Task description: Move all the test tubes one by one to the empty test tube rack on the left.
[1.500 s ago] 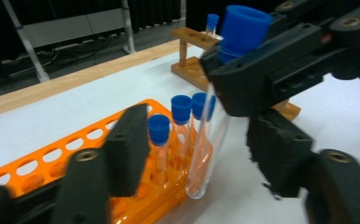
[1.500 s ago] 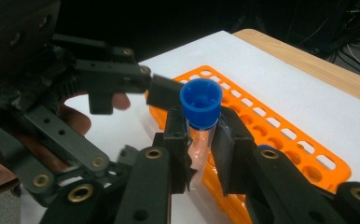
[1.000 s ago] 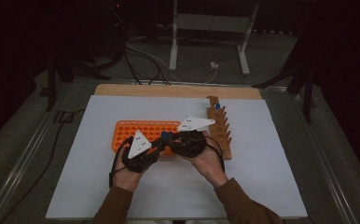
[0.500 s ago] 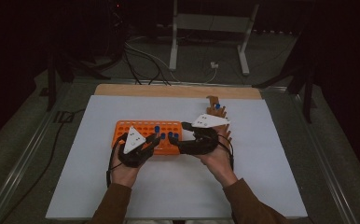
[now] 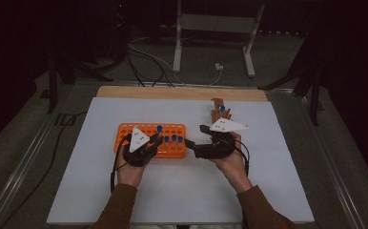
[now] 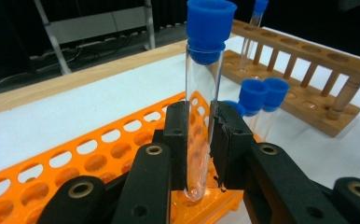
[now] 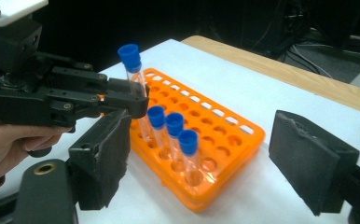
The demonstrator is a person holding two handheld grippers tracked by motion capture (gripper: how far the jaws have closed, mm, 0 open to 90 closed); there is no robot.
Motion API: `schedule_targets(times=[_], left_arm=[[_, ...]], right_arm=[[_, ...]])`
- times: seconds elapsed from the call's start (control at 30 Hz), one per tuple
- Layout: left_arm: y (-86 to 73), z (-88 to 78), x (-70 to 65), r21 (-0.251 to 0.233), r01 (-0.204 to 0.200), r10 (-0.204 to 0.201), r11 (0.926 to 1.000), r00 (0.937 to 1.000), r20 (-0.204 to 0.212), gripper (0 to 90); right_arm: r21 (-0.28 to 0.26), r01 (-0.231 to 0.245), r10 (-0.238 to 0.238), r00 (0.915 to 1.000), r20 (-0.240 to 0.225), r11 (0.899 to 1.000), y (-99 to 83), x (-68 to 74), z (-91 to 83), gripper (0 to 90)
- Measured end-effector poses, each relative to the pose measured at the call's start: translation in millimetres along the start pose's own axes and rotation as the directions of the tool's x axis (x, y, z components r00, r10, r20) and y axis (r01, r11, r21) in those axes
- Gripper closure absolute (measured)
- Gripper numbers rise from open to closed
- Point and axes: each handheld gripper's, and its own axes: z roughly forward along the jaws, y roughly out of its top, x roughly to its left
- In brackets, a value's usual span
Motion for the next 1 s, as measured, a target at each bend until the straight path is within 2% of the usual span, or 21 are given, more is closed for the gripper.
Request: schedule_targets(times=[0.17,0.57,0.77,0.97,1.0], left_arm=[[-7.2,6.6,2.6,0.029,0.013,-0.013,0.9995,0.9999,-0.005,77.9],[-22.8,15.9,3.4,0.086,0.02,-0.02,0.9961,0.9998,-0.003,78.0],[-23.4,17.0,0.2,0.1,-0.018,0.019,0.9948,0.9998,-0.007,78.1],[-28.4,20.8,-2.1,0.133,-0.045,0.046,0.9901,0.9989,-0.007,78.2],[-28.7,20.7,-1.7,0.131,-0.039,0.04,0.9906,0.9992,-0.006,78.1]], right_arm=[[-0.002,-0.009,0.01,0.9997,0.025,1.0,-4.4,-6.3,-5.2,15.7],[-0.012,-0.043,0.044,0.9971,0.063,0.999,-21.0,-23.0,-20.8,15.5],[-0.021,-0.044,0.046,0.9968,0.066,0.999,-21.1,-25.3,-23.6,15.5],[-0.02,-0.045,0.046,0.9968,0.065,0.999,-21.1,-24.5,-23.0,15.6],[-0.022,-0.046,0.047,0.9968,0.065,0.999,-21.1,-24.6,-22.9,15.6]])
